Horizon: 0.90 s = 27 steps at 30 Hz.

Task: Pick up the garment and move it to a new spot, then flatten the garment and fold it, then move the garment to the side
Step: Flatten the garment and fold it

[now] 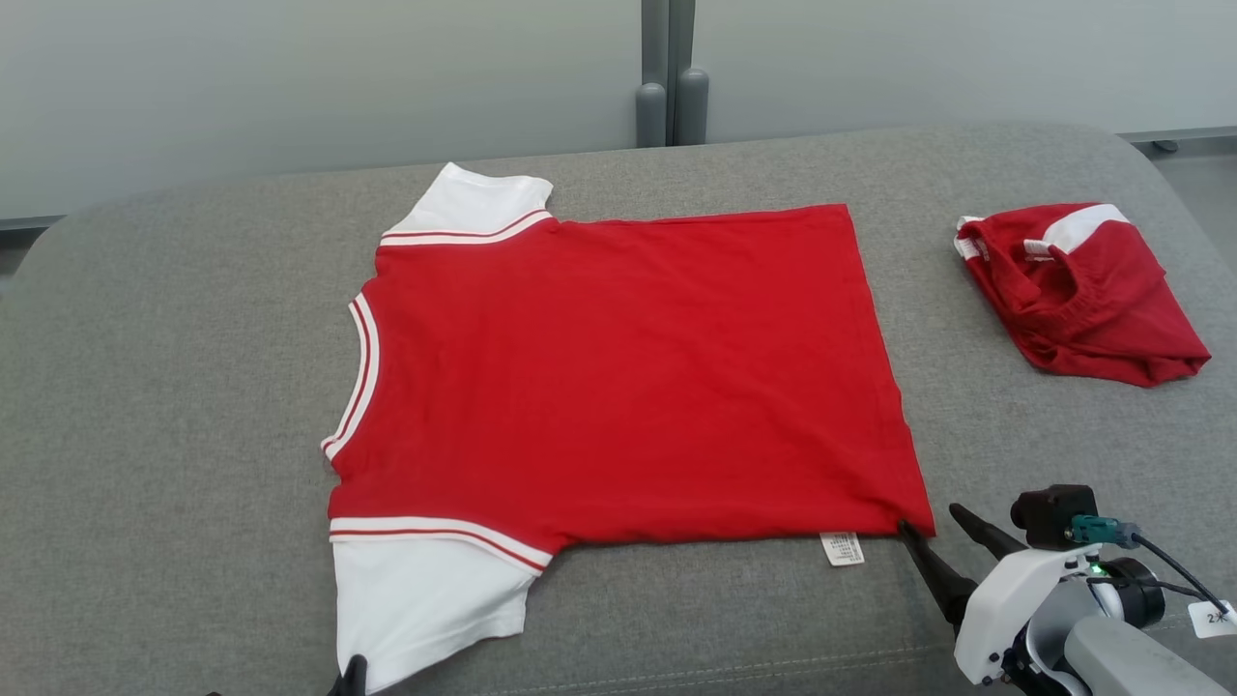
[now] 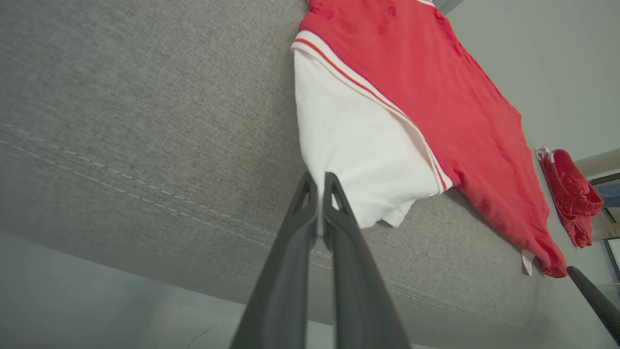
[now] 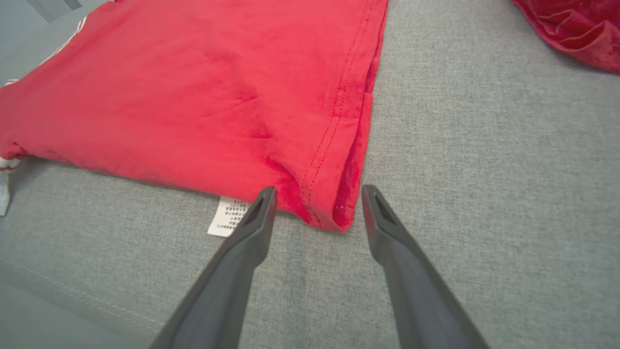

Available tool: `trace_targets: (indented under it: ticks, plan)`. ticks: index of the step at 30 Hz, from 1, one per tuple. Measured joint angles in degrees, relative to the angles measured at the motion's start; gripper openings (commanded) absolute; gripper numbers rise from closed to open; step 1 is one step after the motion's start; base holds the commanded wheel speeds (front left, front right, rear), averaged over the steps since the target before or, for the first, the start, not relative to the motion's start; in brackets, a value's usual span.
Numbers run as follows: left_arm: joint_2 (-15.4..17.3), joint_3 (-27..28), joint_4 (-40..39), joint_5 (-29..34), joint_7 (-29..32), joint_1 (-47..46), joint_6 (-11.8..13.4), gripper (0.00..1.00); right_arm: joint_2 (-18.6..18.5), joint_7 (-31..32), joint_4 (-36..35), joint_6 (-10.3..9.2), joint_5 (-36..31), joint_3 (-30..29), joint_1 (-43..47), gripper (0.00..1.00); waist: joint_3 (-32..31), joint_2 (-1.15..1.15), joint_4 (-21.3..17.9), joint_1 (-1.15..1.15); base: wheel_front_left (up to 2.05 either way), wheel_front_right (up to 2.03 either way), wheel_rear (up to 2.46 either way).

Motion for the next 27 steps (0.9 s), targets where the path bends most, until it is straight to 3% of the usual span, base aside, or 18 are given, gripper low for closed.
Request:
trace_targets:
  ticks: [1, 2, 17, 27]
  plan:
    - [0.30, -0.07, 0.08, 0.69, -0.01, 0.00, 0.00, 0.98, 0.00, -0.12, 0.07, 0.00, 0.00, -0.02, 0.04, 1.00, -0.03, 0.00, -0.01, 0.00, 0.00, 0.00, 0.00]
    - [0.56, -0.09, 0.16, 1.36, -0.05, 0.00, 0.00, 1.00, 0.01, -0.26, 0.12, 0.00, 0.00, -0.05, 0.12, 1.00, -0.05, 0.00, -0.04, 0.00, 0.00, 0.00, 0.00]
    - [2.83, 1.78, 0.35, 3.64, -2.64, 0.10, 1.13, 1.00, -1.40, -0.54, 0.58, -0.69, 0.48, -3.92, 2.07, 1.00, 0.09, 0.00, -1.27, 0.00, 0.00, 0.00, 0.00]
    - [5.17, -0.52, -2.67, 13.54, -8.75, -3.79, 1.16, 1.00, -1.70, -0.80, -6.16, -2.93, -0.93, -8.26, -0.65, 1.00, -1.07, 0.00, -2.62, 0.00, 0.00, 0.00, 0.00]
